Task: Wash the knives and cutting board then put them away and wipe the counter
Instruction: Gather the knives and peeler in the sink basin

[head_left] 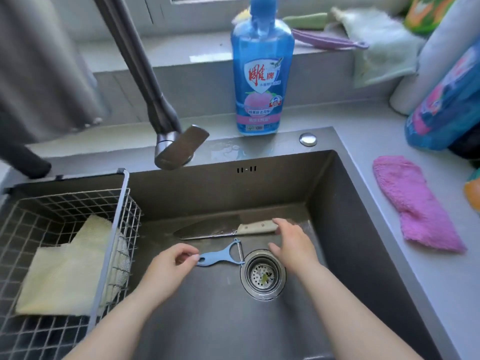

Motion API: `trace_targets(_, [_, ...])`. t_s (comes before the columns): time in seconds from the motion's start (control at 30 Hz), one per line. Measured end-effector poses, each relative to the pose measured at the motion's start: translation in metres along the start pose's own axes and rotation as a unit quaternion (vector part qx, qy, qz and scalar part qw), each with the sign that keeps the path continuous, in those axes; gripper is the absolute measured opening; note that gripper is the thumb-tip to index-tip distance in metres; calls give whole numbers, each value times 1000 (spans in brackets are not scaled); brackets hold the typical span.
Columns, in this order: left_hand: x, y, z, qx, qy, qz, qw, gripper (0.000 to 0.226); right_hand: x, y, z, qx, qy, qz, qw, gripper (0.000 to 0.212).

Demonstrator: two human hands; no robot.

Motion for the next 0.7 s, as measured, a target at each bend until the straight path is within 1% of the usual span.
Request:
trace_targets(0.07, [0,-40,-36,42,21,-33,998,27,-23,-2,-15,-14,-10,27,999,46])
trace_targets(0.2, [-30,-115,-124,138,10,-76,987,32,-79,10,-58,-26,-78,103,991,21])
trace_targets(0.23, [-44,-128,-149,153,-4,-85,985,34,-93,20,-74,-41,-96,123,987,24])
trace_targets(0.27, [-61,-137,-175,170,-20,-99,980,35,-106,31,-92,-61,-115,146,981,33])
trace_targets(0.3, [-83,-143,-199,184,-48,-125,974,35,-121,43,-110,-83,-136,165,973,48])
trace_targets(0.33, [-105,-148,-223,201,-73,-164,963,29,-136,56,-126,-103,-157,165,968,67])
trace_targets(0.37, [-129,-151,-246,220,-98,-190,952,17,-149,68,-140,-120,-174,154,965,79])
trace_targets(0.4, [-154,-151,-268,244,-123,-199,941,9,-162,79,-154,-130,-192,142,962,82])
trace_targets(0.43, [-180,-150,-290,261,-150,-194,934,7,-178,89,-168,-144,-209,133,958,77])
trace_targets(0.47, [-204,-149,-311,276,-175,-191,926,14,-195,100,-182,-168,-225,124,952,64])
trace_targets(0.5, [-227,-148,-331,293,-197,-179,918,26,-212,111,-195,-190,-238,114,946,50])
trace_targets(0.53, [-247,-149,-351,307,-216,-166,912,32,-230,124,-207,-208,-242,103,942,44])
trace_targets(0.57, [-264,-150,-371,313,-234,-161,907,33,-251,135,-219,-217,-255,95,937,40])
trace_targets(0.6, [-280,-150,-391,308,-248,-160,904,30,-272,148,-234,-225,-270,92,932,34])
trace_targets(0.67, [-318,-145,-433,264,-280,-165,908,22,-315,180,-268,-248,-282,78,923,17])
trace_targets(0.7, [-339,-143,-456,251,-299,-166,906,20,-335,198,-285,-256,-300,76,916,26])
Point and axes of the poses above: each hand's wrist, its own z-axis towards the middle knuckle, its own y-axis out of the palm, x = y × z, the point moved 8 cm from there along z, towards the middle knuckle, and after that the axes turned 14 degrees about z, right-handed, at the moved point
